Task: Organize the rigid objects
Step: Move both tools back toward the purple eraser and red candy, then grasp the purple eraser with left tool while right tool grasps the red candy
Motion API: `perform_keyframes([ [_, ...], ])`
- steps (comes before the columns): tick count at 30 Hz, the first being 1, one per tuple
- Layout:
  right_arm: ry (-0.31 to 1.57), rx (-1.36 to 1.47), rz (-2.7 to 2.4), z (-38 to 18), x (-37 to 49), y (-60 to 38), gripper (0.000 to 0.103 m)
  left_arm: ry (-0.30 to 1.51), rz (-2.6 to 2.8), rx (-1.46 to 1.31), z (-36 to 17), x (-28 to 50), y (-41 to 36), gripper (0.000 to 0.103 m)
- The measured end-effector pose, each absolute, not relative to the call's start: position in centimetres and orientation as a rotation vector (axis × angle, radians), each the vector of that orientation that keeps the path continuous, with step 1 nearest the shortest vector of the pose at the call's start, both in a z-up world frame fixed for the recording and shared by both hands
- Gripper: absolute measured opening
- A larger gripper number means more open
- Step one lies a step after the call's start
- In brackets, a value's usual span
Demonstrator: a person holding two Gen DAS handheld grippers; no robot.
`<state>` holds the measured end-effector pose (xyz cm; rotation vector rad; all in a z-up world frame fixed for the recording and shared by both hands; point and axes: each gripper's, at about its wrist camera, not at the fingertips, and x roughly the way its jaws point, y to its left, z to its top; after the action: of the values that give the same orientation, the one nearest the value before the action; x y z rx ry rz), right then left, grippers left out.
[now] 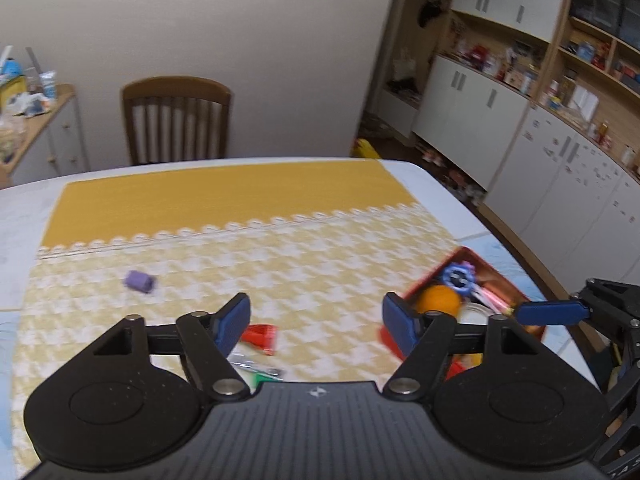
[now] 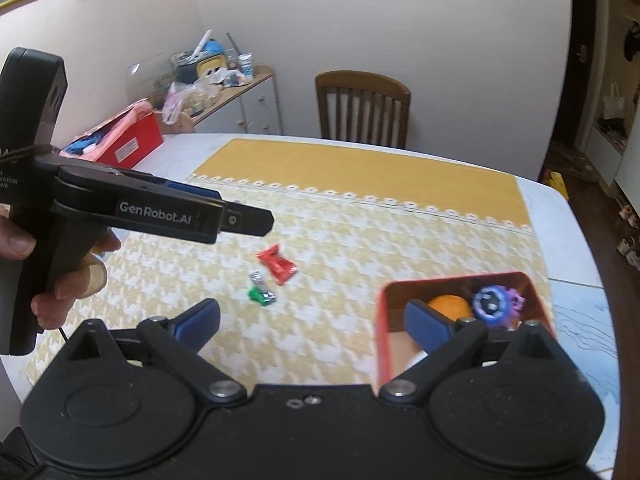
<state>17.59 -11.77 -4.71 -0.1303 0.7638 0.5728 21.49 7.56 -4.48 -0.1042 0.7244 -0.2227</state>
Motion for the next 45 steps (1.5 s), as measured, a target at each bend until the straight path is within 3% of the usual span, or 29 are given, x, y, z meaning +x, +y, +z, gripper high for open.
perform_keyframes([
  [16, 0.771, -0.207, 0.61, -8.3, 20.3, -3.1, 0.103, 0.716, -0.042, -0.11, -8.7, 22.7, 17.5, 0.082],
  [25, 0.816, -0.232, 0.575, -11.5, 24.6, -0.5, 0.103, 0.725, -0.035, -0.062, -11.9, 26.3, 19.4, 0.082],
  [34, 0.86, -0.261, 0.562, -14.3, 27.6, 0.8, 0.093, 0.763, -0.005, -0.025, -15.0, 30.9, 20.5, 0.082],
  [36, 0.865, -0.265, 0.559, -14.8, 28.2, 1.1, 0.084, 0.778, 0.002, -0.025, -15.8, 31.9, 20.7, 0.082],
  [45, 0.889, -0.322, 0.585, -16.6, 29.9, 2.6, 0.075, 0.806, 0.0, -0.017, -17.9, 34.8, 20.9, 0.082],
])
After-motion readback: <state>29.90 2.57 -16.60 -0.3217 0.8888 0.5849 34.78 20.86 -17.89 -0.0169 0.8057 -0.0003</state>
